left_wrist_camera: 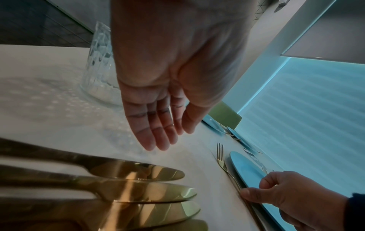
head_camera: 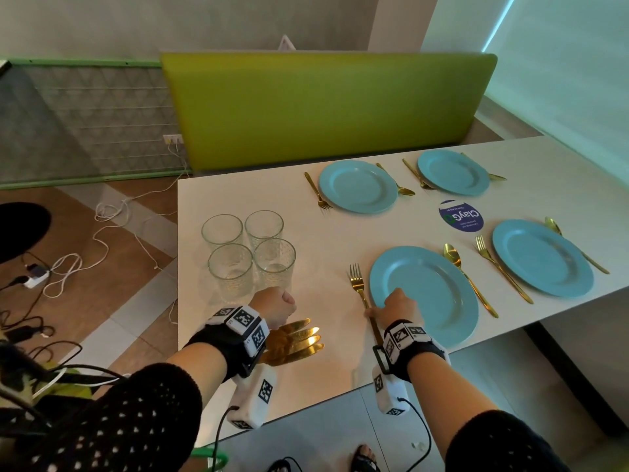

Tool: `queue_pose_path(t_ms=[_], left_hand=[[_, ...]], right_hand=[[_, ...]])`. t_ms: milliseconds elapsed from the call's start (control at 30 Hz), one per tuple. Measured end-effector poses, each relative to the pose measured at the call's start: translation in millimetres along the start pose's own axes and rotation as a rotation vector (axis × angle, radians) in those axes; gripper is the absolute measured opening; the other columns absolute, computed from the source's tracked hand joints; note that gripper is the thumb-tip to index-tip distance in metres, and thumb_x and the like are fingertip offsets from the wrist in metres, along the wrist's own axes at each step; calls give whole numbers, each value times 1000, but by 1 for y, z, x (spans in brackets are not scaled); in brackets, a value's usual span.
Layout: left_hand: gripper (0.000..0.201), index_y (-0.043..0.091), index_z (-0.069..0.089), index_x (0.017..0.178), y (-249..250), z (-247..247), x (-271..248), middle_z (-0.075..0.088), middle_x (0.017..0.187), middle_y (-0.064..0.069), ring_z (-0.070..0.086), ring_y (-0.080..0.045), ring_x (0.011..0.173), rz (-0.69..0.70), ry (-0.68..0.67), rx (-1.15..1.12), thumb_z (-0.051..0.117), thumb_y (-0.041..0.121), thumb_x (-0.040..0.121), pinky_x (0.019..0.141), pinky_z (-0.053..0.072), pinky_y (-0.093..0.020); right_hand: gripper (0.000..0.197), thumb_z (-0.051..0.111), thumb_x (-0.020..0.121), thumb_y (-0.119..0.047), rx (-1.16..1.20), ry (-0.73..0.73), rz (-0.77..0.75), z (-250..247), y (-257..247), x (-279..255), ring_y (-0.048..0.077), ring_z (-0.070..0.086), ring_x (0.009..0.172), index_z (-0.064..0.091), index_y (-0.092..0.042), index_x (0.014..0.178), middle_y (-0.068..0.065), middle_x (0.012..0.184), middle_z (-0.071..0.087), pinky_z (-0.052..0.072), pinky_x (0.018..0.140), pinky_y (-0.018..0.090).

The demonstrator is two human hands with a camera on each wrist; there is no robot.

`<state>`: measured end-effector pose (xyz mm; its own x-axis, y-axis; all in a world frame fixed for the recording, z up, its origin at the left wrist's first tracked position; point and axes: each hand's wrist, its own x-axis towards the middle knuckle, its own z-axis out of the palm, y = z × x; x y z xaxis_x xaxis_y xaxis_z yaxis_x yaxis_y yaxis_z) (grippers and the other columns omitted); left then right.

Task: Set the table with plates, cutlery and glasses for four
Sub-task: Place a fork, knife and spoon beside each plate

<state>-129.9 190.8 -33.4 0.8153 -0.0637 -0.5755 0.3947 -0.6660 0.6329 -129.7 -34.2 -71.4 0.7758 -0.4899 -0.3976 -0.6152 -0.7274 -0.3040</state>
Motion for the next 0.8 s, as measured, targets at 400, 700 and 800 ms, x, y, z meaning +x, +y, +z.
queue_pose_path(t_ms=[400,700,800], left_hand=[[27,10,58,118,-11,0,5,61,121,-10,60,-25,111,4,13,113,53,20,93,96,50,-33],[34,11,57,123,-24,-4,3,57,128,-7,54,-22,117,2,15,399,56,23,92,98,42,-27],[38,8,57,123,-29,-6,2,59,126,-8,56,-22,115,-12,-6,511,61,22,88,95,45,-27]], right_hand=[[47,72,78,-37,-133,36,-88,-4,0,-2,28,64,96,50,-11,110,9,104,65,52,80,35],[23,54,91,-26,-297,18,-218,3,1,-12,24,66,93,70,-17,104,6,102,68,53,80,30],[23,54,91,-27,-288,20,-208,3,1,-13,23,66,90,71,-16,102,5,100,68,52,77,29]])
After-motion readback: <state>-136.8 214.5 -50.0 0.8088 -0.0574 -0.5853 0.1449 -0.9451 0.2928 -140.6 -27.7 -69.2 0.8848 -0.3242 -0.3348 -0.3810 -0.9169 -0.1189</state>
